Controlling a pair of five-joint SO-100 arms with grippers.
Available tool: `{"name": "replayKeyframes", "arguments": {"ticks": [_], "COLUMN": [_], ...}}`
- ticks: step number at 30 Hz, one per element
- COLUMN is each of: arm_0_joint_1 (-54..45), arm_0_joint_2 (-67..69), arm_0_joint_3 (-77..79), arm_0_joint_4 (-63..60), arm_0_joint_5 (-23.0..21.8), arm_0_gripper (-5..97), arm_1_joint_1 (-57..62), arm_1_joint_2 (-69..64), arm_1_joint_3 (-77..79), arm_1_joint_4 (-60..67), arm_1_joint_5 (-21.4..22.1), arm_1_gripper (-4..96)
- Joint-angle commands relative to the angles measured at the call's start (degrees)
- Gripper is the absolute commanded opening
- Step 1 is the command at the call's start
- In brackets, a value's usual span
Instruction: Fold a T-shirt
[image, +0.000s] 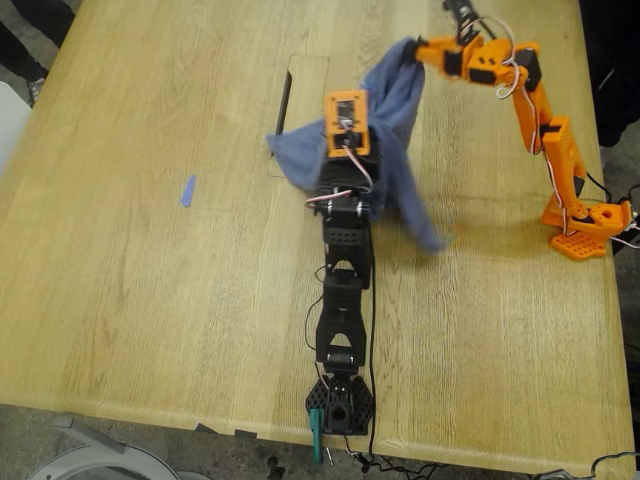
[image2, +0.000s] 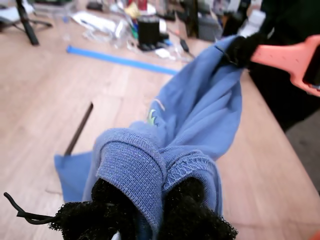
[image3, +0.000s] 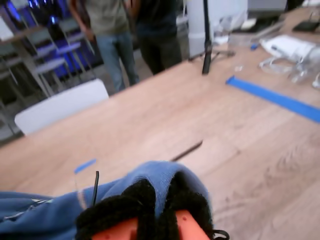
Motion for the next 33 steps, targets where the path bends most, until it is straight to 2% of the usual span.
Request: {"name": "replayKeyframes", "arguments": {"ticks": [1,7,21,26,30,33], "arm_0_joint_1": [-1.9,-0.8,6.5,13.5,14.8,20.0], "arm_0_joint_2": [11.6,12.0,25.0,25.9,25.0,24.2], "arm_0_joint_3": [-2.4,-2.4,-2.5,-2.5,-2.5,-2.5], "arm_0_joint_4": [-5.5,-13.7,-17.2,-22.8,-27.7,-27.4], "arm_0_joint_5": [0.6,0.7,0.0,0.9,1.9,2.0], "arm_0_gripper": [0,0,0,0,0,0], "arm_1_joint_1": [1.1,-0.3,-7.7,-8.0,-6.9,-7.5], "arm_1_joint_2": [5.2,8.3,20.9,23.5,25.2,28.0], "arm_1_joint_3": [-1.0,-1.0,-1.1,-1.1,-1.1,-1.1], "arm_1_joint_4": [-4.0,-8.5,-7.8,-13.9,-20.0,-17.4], "arm_1_joint_5": [-0.6,-1.1,-3.3,-5.6,-7.3,-7.6], "arm_1_gripper": [0.1,0.1,0.2,0.3,0.4,0.4]}}
